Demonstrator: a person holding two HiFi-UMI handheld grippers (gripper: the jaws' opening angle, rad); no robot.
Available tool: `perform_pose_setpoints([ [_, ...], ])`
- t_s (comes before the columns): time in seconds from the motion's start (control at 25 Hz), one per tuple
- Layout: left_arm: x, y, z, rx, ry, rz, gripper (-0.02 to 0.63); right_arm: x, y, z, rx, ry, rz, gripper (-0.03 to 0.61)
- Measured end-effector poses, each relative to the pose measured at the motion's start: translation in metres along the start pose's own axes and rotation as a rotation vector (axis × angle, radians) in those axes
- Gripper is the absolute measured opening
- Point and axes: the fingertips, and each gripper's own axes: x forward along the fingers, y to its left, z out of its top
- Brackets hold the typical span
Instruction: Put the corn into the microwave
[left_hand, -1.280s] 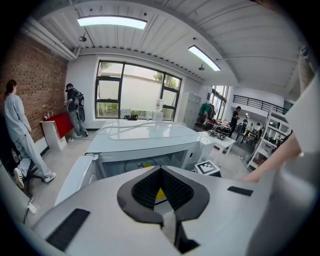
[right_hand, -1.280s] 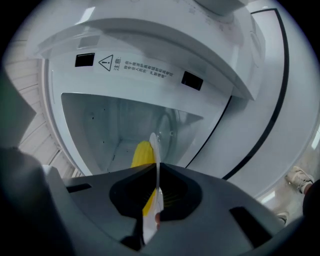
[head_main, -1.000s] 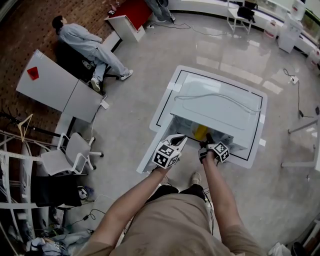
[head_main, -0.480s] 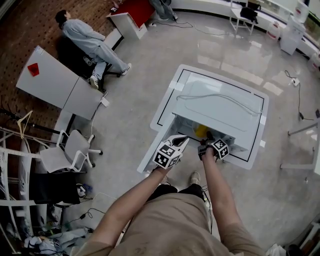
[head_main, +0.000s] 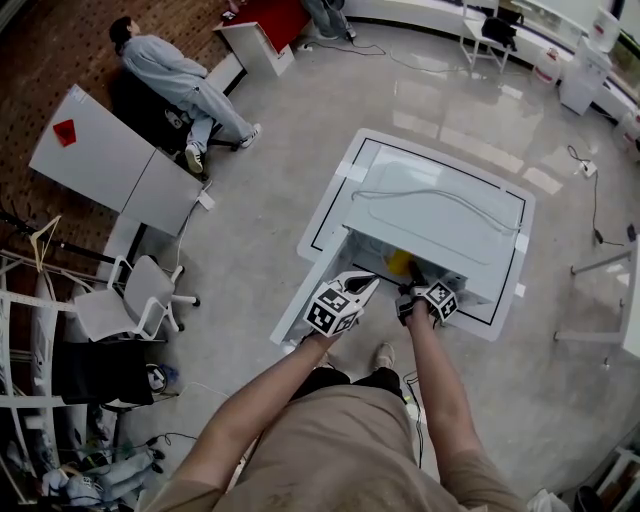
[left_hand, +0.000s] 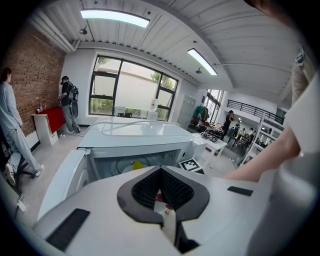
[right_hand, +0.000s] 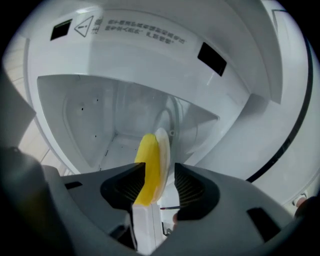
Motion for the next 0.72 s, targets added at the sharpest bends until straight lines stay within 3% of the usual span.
perform_pose_setpoints([
  [0.24,0.0,-0.002,-0.002,0.002,0.004,-0.004,-0.002,-0.03,-0.006,0.002,-0.24,-0.063,-0.011,0.176],
  [0.44,0.001,-0.001,-0.005,-0.003,0.005,0.001,-0.002,-0.033,-0.017,-0.021,-0.7,0.02,-0.142,0.181],
  [0.56,0.002,-0.001,-0.006,-0.003,0.012,0.003,-0.002,-0.024,-0.013,-0.034,-0.918,0.073,-0.206,0.183],
  [0.64,0.002,-0.002,-0.007,-0.004,0.015,0.004,-0.002,-0.019,-0.01,-0.038,-0.992,0.091,-0.23,0.183],
  [0.72,0.003,-0.002,-0.007,-0.007,0.013,0.005,-0.001,-0.014,-0.009,-0.037,-1.005,0.097,-0.248,0.183],
])
